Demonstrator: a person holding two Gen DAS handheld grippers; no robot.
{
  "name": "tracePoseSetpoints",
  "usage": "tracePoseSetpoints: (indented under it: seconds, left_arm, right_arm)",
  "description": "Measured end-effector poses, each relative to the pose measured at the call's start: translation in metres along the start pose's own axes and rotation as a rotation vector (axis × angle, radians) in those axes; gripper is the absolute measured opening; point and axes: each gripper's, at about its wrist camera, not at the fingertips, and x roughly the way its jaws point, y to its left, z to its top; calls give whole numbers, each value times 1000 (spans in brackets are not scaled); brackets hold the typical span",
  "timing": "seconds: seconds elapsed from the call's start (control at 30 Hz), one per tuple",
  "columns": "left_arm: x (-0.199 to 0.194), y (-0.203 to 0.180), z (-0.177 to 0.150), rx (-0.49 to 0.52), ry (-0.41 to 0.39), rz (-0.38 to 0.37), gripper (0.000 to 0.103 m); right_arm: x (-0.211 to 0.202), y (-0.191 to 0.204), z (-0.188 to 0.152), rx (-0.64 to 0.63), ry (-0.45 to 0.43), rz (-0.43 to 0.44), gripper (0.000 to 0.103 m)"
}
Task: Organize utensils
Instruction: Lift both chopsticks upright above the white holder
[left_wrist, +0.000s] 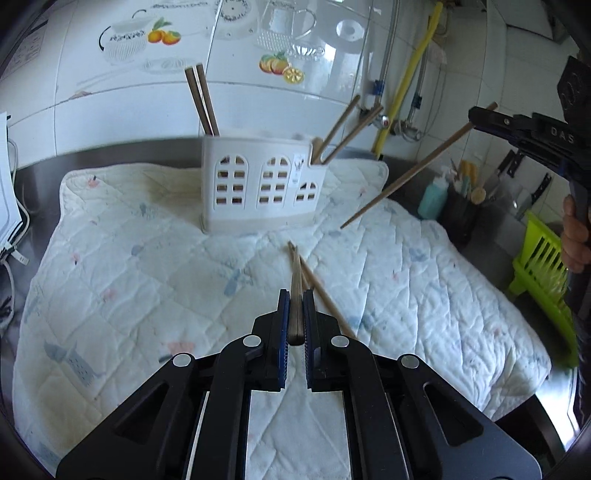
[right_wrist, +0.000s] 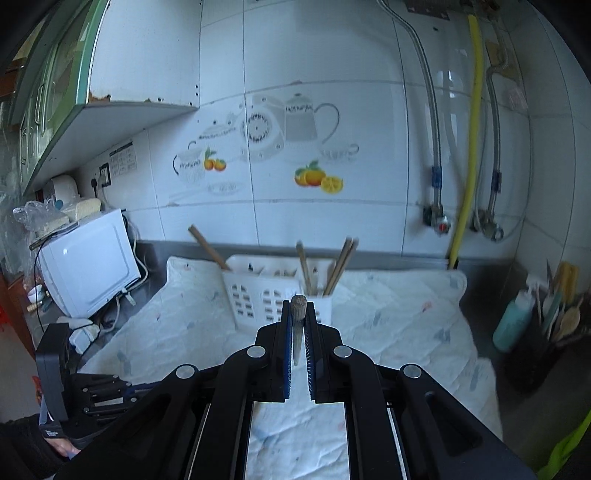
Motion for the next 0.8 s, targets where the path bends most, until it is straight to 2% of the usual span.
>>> tracePoseSetpoints:
  seconds: [0.23, 0.4, 0.53, 0.7, 0.8]
  left_arm:
    - [-4, 10, 26, -15, -14, -3, 5]
    - [-6, 11, 40, 1, -33, -3, 5]
    - [-8, 11, 53, 13, -53, -8, 5]
    - [-15, 12, 76, 32, -91, -7, 5]
    - [-19, 12, 90, 48, -112, -2, 5]
  right_arm:
    - [16, -4, 65, -65, -32, -15, 6]
    - [41, -2, 93, -103, -22, -47, 6]
    - [75, -5, 98, -115, 38, -66, 6]
    - [114, -12, 93, -82, 107, -42, 6]
    - [127, -16, 87, -61, 116, -39, 7]
